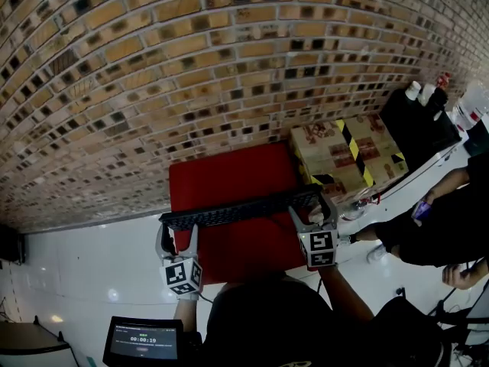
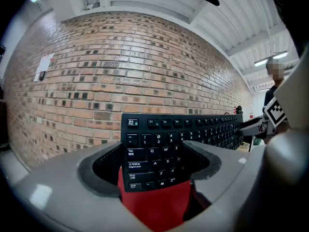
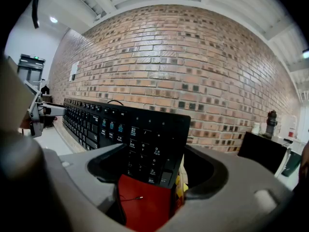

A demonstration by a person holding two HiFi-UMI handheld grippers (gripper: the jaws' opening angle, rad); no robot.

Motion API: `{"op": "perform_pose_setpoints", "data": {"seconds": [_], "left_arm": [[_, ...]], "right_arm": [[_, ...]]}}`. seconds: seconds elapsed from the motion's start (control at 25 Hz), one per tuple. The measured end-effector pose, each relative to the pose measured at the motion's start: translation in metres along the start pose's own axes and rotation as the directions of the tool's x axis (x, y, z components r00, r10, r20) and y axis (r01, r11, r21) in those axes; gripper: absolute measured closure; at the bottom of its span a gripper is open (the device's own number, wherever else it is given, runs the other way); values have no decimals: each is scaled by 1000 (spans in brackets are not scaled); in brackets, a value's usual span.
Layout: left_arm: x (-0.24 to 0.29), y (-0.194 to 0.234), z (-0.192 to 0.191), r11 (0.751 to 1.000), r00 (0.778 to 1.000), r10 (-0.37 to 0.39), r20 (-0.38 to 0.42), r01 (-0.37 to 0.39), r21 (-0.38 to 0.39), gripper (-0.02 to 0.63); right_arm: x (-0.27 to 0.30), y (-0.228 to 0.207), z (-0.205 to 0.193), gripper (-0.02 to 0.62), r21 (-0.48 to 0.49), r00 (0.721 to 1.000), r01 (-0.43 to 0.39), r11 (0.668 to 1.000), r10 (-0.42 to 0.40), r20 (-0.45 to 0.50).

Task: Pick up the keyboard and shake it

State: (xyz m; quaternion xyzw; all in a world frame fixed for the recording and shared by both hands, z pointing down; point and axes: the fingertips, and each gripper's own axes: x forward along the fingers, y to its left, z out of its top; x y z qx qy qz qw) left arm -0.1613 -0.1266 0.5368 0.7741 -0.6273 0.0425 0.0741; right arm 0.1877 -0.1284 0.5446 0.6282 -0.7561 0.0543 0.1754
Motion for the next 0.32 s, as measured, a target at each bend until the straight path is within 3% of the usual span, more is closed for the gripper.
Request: {"op": "perform_pose_setpoints", "data": {"seconds": [0.32], "left_arm": [[6,5,-3,1000,1000,16,8,-16,27,207]], "right_arm": [[7,-6,-5,245,-4,1000,9,1000,-9,-6]]}}
